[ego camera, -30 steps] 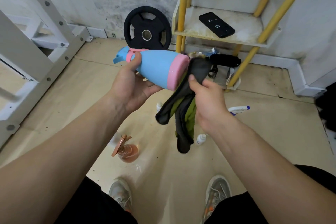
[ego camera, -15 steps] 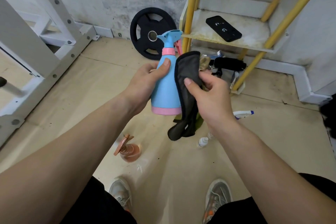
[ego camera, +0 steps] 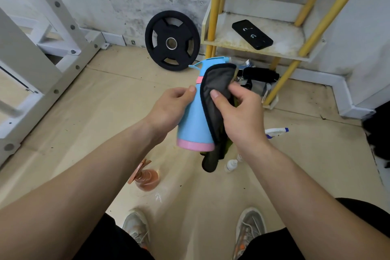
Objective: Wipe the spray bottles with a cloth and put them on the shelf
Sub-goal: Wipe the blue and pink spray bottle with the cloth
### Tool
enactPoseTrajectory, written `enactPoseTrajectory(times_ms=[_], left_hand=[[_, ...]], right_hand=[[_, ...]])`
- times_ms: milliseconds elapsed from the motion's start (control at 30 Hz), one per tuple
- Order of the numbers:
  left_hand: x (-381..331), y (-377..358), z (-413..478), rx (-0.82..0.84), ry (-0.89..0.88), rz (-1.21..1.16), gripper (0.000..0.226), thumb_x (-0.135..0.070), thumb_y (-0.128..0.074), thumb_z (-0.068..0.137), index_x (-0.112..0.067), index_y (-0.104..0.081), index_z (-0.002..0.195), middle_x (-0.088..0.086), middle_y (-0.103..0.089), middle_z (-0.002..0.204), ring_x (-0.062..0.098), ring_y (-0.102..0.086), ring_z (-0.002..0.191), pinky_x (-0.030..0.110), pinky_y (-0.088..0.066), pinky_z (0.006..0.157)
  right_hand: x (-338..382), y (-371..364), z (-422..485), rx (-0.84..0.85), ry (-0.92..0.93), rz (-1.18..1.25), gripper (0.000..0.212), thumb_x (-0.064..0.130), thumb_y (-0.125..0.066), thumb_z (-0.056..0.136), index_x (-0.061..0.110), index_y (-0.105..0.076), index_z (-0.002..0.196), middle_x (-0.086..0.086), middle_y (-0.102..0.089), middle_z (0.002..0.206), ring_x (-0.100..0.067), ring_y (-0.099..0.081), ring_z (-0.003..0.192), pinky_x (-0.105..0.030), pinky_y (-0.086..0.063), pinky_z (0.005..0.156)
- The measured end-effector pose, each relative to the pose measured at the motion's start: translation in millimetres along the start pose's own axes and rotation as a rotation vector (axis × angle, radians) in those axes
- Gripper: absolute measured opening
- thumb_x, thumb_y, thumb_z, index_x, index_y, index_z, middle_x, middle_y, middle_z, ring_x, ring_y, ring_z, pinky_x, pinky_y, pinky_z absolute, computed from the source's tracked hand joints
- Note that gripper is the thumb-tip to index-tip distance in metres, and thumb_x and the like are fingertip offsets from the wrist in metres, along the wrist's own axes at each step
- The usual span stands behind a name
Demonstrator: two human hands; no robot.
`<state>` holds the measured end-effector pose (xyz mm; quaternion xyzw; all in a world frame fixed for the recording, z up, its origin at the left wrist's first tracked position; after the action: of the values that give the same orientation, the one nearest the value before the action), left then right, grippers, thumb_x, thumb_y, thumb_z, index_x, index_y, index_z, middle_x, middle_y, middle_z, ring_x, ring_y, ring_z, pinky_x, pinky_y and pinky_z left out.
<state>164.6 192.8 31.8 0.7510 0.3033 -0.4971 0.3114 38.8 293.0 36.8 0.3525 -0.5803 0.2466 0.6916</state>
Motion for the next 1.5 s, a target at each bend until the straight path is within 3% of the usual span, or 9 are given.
enactPoseTrajectory(times_ms=[167,333,467,667,967,1100,1200,1333,1500], left_hand=[[1.3,-1.2,-0.5,0.144,-0.001,-0.12,0.056,-0.033,-0.084,0.07,-0.015,-0.066,0.12,0.009,-0.073,0.115,0.025,-0.073,0.102,0.039,-0.059,0.086],[-3.5,4.2,0.4,0.16,0.018,-0.266,0.047,-0.018,-0.082,0.068,-0.012,-0.07,0.113,0.012,-0.075,0.11,0.025,-0.073,0.096,0.036,-0.061,0.081],[-0.7,12.6,4.2,0.165,0.045,-0.349,0.055,-0.015,-0.083,0.073,-0.008,-0.065,0.124,0.016,-0.071,0.12,0.035,-0.067,0.113,0.046,-0.054,0.098],[-6.2,17.1,-3.3,0.388,0.018,-0.633,0.067,-0.039,-0.088,0.065,-0.007,-0.068,0.12,0.015,-0.07,0.12,0.028,-0.071,0.103,0.04,-0.059,0.082],[-7.6,15.5,-2.9,-0.028,-0.217,-0.138,0.025,-0.02,-0.05,0.105,-0.028,-0.07,0.118,-0.009,-0.074,0.11,0.008,-0.068,0.098,0.029,-0.059,0.079],[-8.2,3.7,-13.3,-0.01,-0.189,-0.095,0.029,-0.044,-0.07,0.09,-0.029,-0.07,0.116,-0.008,-0.074,0.113,0.009,-0.068,0.104,0.036,-0.057,0.091],[-4.4,1.4,-12.7,0.038,-0.165,-0.089,0.059,-0.039,-0.085,0.07,-0.023,-0.066,0.124,-0.004,-0.072,0.119,0.012,-0.067,0.113,0.034,-0.054,0.093],[-8.0,2.7,-15.7,0.282,-0.112,-0.318,0.05,-0.018,-0.072,0.082,-0.01,-0.061,0.131,0.013,-0.07,0.125,0.032,-0.068,0.114,0.042,-0.056,0.095],[-10.5,6.9,-15.7,0.166,-0.144,-0.196,0.049,-0.021,-0.08,0.077,-0.016,-0.067,0.125,0.006,-0.075,0.114,0.026,-0.072,0.104,0.038,-0.057,0.088]], right_hand=[[2.8,4.0,3.9,-0.013,0.066,-0.008,0.013,0.022,-0.068,0.095,0.029,-0.071,0.085,0.022,-0.067,0.073,0.001,-0.061,0.073,-0.026,-0.05,0.069],[-4.7,2.2,2.1,-0.024,0.027,-0.025,0.016,0.034,-0.065,0.095,0.019,-0.07,0.09,0.008,-0.072,0.082,-0.014,-0.066,0.082,-0.044,-0.058,0.078],[-11.5,1.5,5.3,0.01,-0.152,0.069,0.018,0.038,-0.063,0.096,0.025,-0.074,0.091,0.011,-0.076,0.093,-0.017,-0.07,0.098,-0.053,-0.056,0.093],[-10.1,2.4,7.6,0.159,-0.531,0.527,0.022,0.02,-0.055,0.105,0.012,-0.075,0.106,-0.014,-0.075,0.115,-0.029,-0.071,0.108,-0.053,-0.052,0.104],[-3.6,11.8,8.0,0.003,-0.131,0.213,0.015,0.027,-0.068,0.096,0.014,-0.075,0.093,-0.009,-0.076,0.099,-0.02,-0.068,0.094,-0.055,-0.055,0.096],[-3.1,7.4,3.8,0.004,-0.012,0.111,0.017,0.032,-0.069,0.093,0.018,-0.071,0.083,0.002,-0.07,0.079,-0.01,-0.06,0.079,-0.047,-0.055,0.08],[-4.0,6.8,10.3,-0.016,-0.056,0.162,0.024,0.038,-0.07,0.089,0.014,-0.074,0.088,-0.01,-0.074,0.094,-0.017,-0.065,0.087,-0.053,-0.056,0.087],[-2.6,12.4,21.9,-0.005,-0.299,0.486,0.025,0.034,-0.071,0.092,0.01,-0.077,0.096,-0.025,-0.065,0.126,-0.038,-0.069,0.11,-0.055,-0.056,0.096],[-6.5,6.0,15.5,0.016,-0.32,0.418,0.021,0.024,-0.062,0.101,0.016,-0.074,0.086,-0.008,-0.072,0.091,-0.02,-0.064,0.085,-0.054,-0.055,0.091]])
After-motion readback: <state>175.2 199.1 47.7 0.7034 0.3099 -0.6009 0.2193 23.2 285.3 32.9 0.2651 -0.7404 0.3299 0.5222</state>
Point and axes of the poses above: each hand's wrist, its own z-axis towards the middle knuckle, its own y-axis out of the back of the hand, x = y × z, the point moved 1 cm from there along z, towards the middle knuckle
